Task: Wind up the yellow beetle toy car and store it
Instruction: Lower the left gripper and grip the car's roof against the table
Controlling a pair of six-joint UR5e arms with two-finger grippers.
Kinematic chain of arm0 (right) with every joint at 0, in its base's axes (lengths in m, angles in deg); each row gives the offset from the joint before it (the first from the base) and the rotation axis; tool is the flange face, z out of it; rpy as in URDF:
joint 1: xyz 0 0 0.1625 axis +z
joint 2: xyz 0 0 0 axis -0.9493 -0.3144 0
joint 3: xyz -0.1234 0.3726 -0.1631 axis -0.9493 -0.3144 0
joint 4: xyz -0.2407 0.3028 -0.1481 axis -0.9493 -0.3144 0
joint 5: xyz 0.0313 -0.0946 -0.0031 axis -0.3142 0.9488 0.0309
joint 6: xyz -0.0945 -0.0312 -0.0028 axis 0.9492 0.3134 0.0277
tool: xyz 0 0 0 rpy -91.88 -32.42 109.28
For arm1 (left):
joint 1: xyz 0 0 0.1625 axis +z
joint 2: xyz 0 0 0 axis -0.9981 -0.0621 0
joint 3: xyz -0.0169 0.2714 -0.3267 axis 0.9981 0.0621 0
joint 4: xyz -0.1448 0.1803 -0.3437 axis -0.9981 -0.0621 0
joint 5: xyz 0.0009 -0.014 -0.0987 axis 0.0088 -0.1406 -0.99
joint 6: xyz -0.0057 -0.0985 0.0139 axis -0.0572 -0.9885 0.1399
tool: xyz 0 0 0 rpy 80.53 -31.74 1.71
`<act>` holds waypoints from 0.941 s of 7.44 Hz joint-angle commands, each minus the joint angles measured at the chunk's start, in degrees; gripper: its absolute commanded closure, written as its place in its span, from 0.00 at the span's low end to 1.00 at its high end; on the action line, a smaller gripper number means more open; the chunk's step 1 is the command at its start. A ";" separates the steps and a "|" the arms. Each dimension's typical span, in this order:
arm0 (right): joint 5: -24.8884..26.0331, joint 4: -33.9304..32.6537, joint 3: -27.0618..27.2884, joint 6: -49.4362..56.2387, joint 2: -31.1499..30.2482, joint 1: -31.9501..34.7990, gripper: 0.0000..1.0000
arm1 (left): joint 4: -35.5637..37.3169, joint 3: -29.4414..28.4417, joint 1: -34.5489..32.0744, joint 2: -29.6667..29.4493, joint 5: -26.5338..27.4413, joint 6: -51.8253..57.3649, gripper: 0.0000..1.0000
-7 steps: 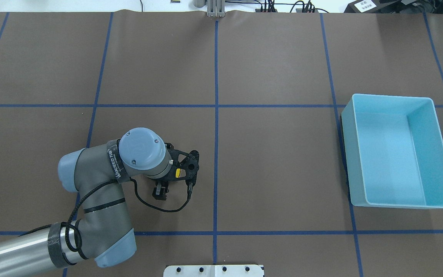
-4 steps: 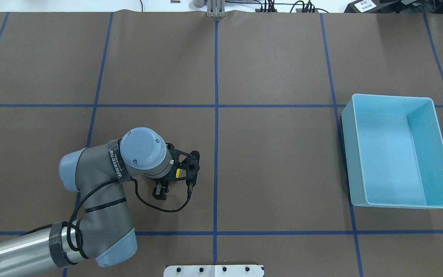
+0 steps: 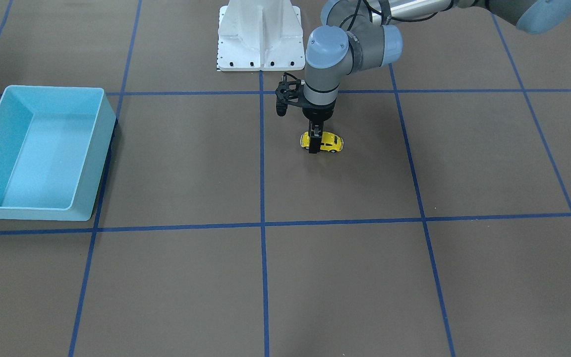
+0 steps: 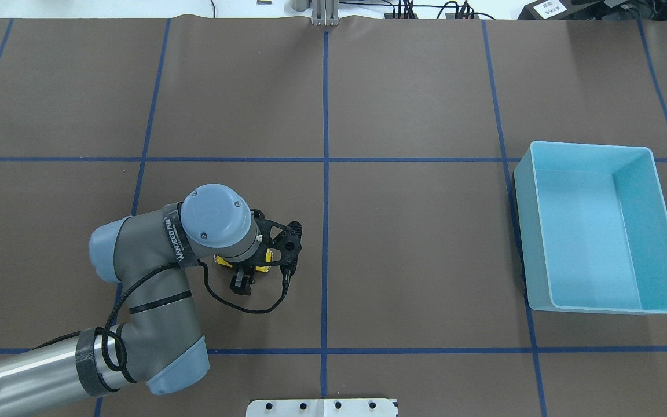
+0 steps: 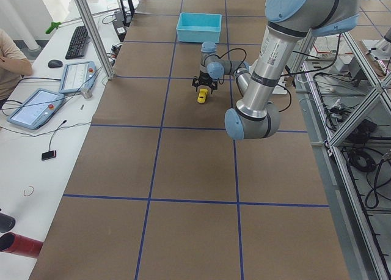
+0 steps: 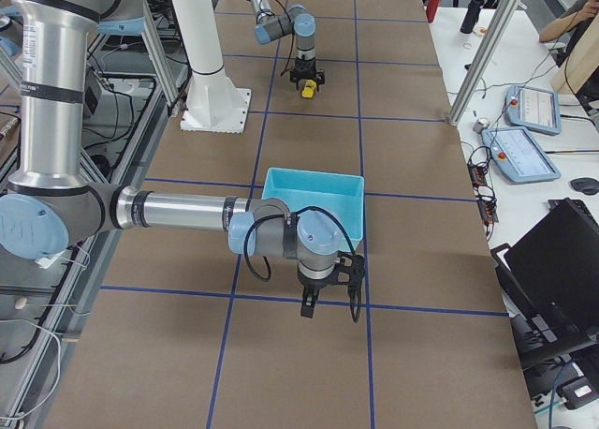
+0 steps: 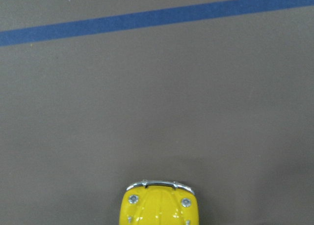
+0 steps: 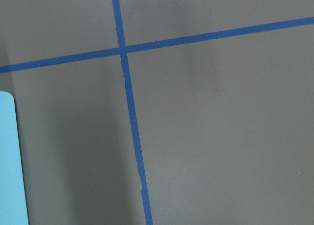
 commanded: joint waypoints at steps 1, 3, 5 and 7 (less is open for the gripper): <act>0.27 -0.01 -0.08 0.00 -0.03 -0.11 0.00 | 0.03 -1.12 -0.56 -0.81 -0.07 0.03 0.00; 0.54 0.08 -0.08 0.00 -0.03 -0.11 0.00 | 0.03 -1.30 -0.56 -0.81 -0.34 0.03 0.00; 0.54 0.08 -0.08 0.00 -0.03 -0.11 0.00 | 0.03 -1.30 -0.56 -0.46 -0.34 0.03 0.00; 0.54 0.08 0.00 0.09 0.06 -0.11 0.00 | 0.03 -1.30 -0.56 -0.37 -0.43 0.03 0.04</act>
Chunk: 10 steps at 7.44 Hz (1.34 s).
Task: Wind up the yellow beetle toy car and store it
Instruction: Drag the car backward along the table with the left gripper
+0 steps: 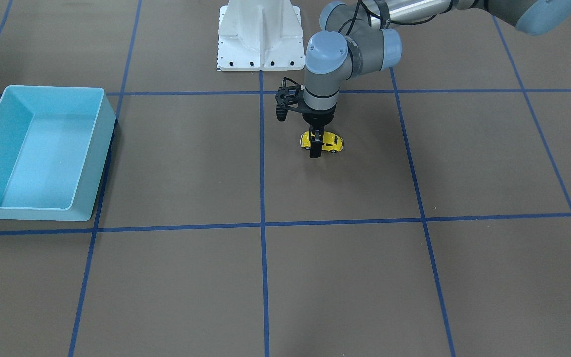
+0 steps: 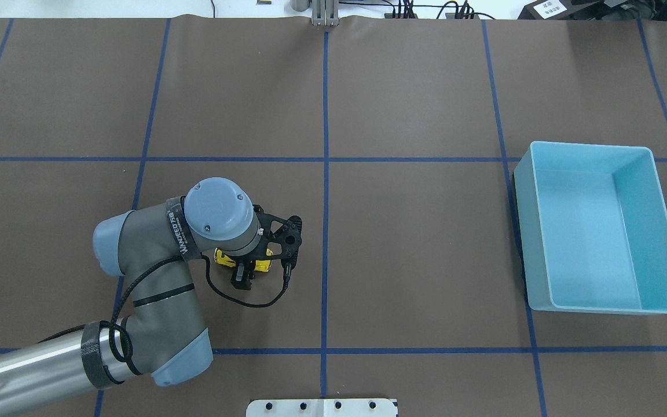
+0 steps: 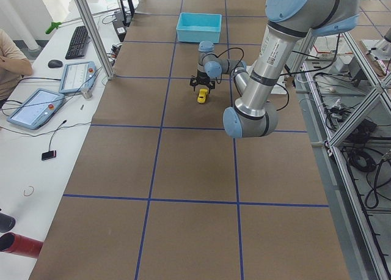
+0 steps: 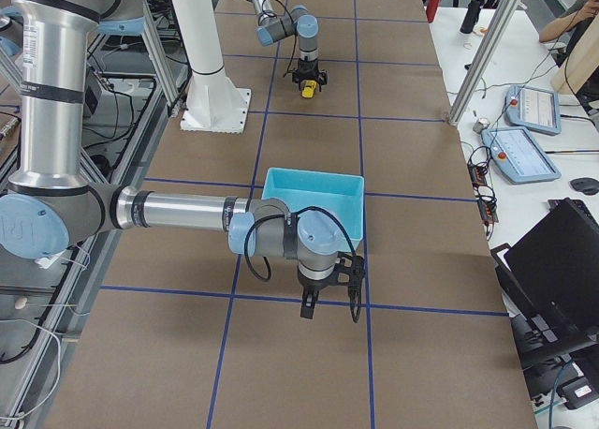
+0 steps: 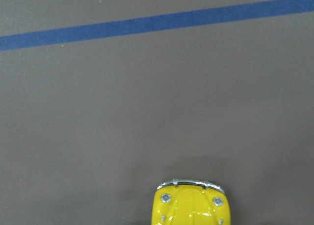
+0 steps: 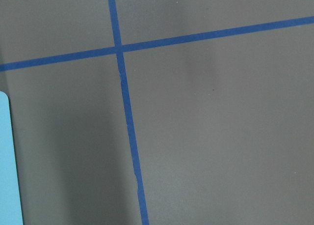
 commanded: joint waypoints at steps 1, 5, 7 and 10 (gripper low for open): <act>0.09 0.00 0.04 0.07 0.16 -0.17 0.00 | 0.00 0.00 0.08 0.06 -0.03 0.00 0.11; 2.71 0.00 1.53 -0.02 0.69 -6.32 0.00 | -0.09 0.00 0.00 0.06 -1.44 -0.09 0.83; 2.73 0.00 1.45 0.07 0.60 -6.33 0.00 | -0.18 1.92 -1.40 0.23 -1.44 -0.17 0.84; 2.73 0.00 1.62 0.16 -0.10 -4.66 0.00 | -0.18 7.53 -7.09 4.17 -4.24 -0.61 0.85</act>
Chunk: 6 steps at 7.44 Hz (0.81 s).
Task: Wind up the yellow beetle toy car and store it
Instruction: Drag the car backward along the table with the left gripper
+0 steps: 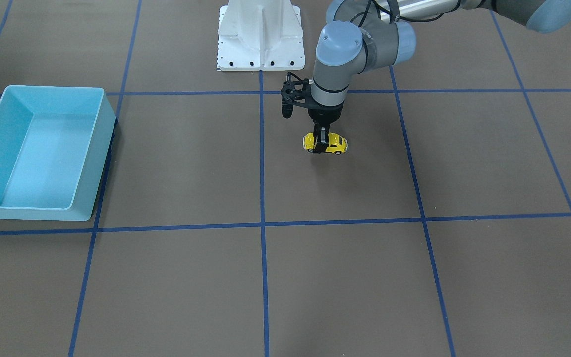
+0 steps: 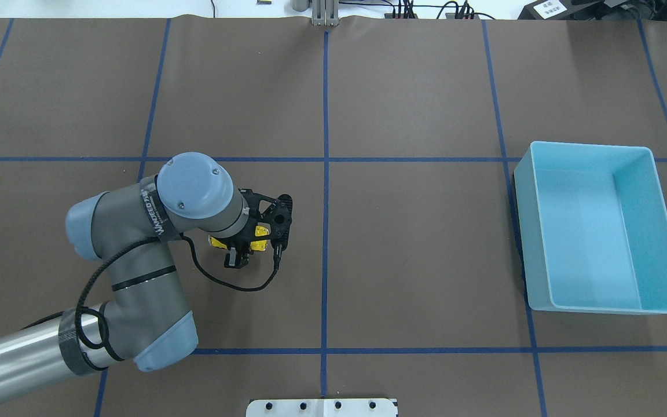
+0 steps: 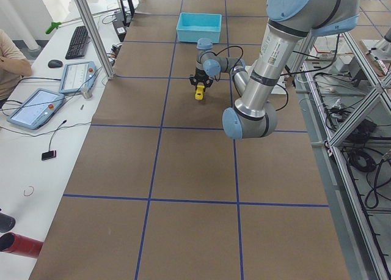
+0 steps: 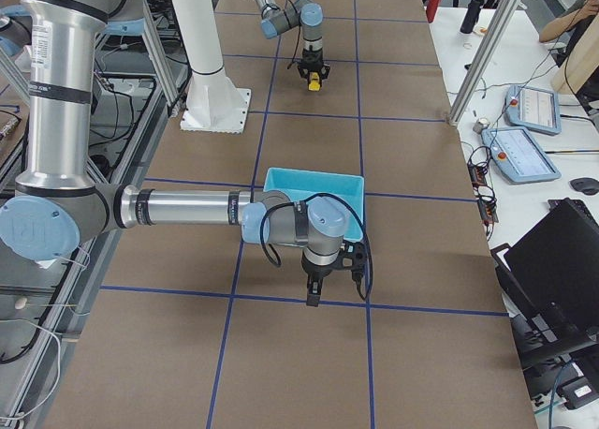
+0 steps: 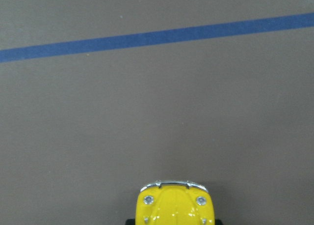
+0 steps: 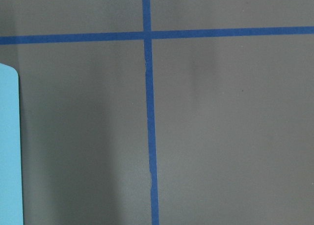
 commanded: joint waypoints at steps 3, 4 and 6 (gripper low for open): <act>0.27 -1.31 0.16 5.25 -0.21 1.27 0.00 | -0.78 7.87 -6.73 9.18 -3.89 0.25 0.85; 0.27 -1.32 0.33 5.69 -0.29 1.19 0.00 | -1.92 8.31 -6.74 10.50 -4.15 0.34 0.85; 0.19 -1.32 0.34 5.78 -0.47 1.19 0.00 | -9.80 8.32 -6.83 14.80 -4.33 0.08 0.88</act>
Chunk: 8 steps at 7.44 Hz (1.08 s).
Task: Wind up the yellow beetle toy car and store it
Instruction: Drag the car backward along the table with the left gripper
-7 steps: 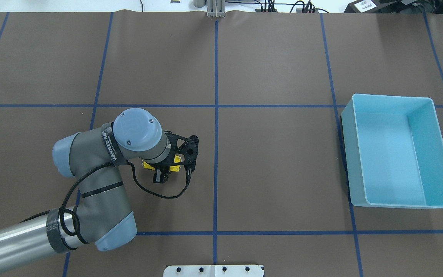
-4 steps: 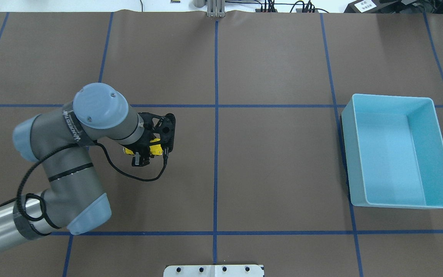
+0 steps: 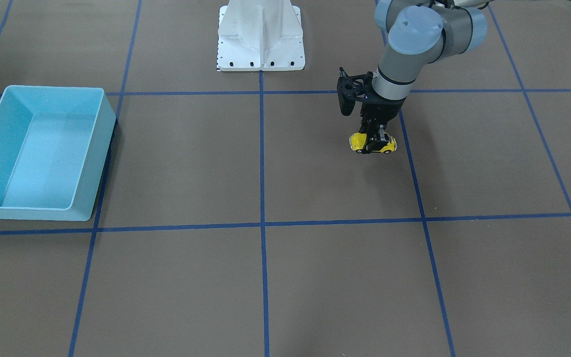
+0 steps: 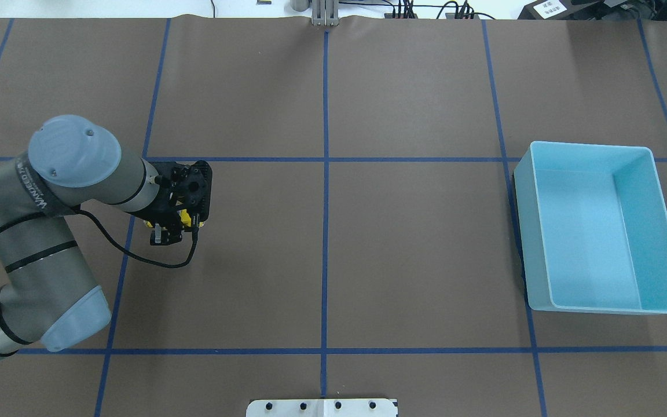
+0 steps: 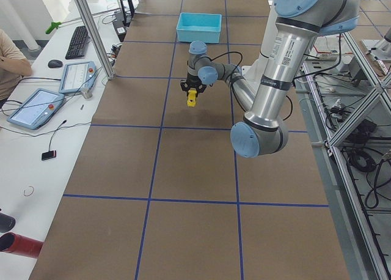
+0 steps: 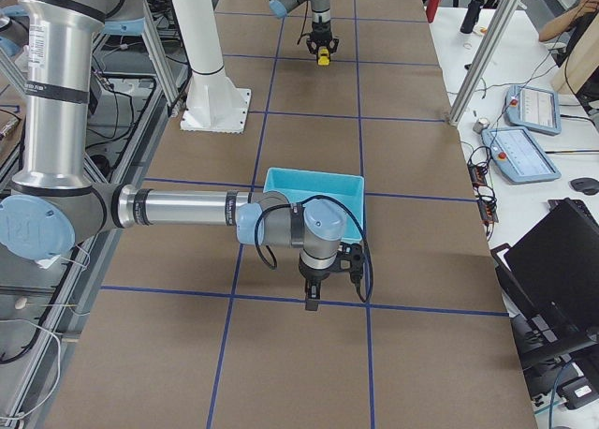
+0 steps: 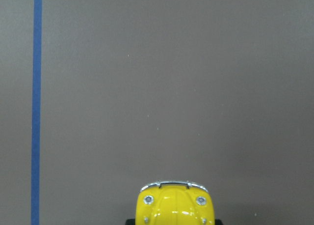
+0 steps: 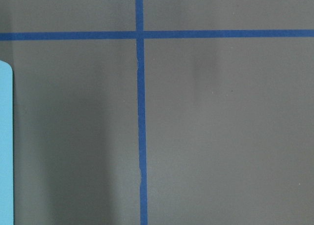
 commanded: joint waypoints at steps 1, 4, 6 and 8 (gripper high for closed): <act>-0.07 -0.05 -0.05 0.18 -0.19 0.26 0.00 | -6.22 -0.24 -0.08 3.47 -1.46 -0.58 0.88; -0.07 -0.14 -0.23 0.18 -0.28 0.35 0.00 | -14.21 -3.92 0.01 6.54 -4.01 -0.58 0.90; -0.07 -0.14 -0.23 0.18 -0.28 0.35 0.00 | -14.41 -4.20 0.01 7.60 -6.39 -0.41 0.90; -0.07 -0.14 -0.23 0.18 -0.37 0.35 0.00 | -14.41 -4.28 0.01 9.01 -6.57 0.11 0.97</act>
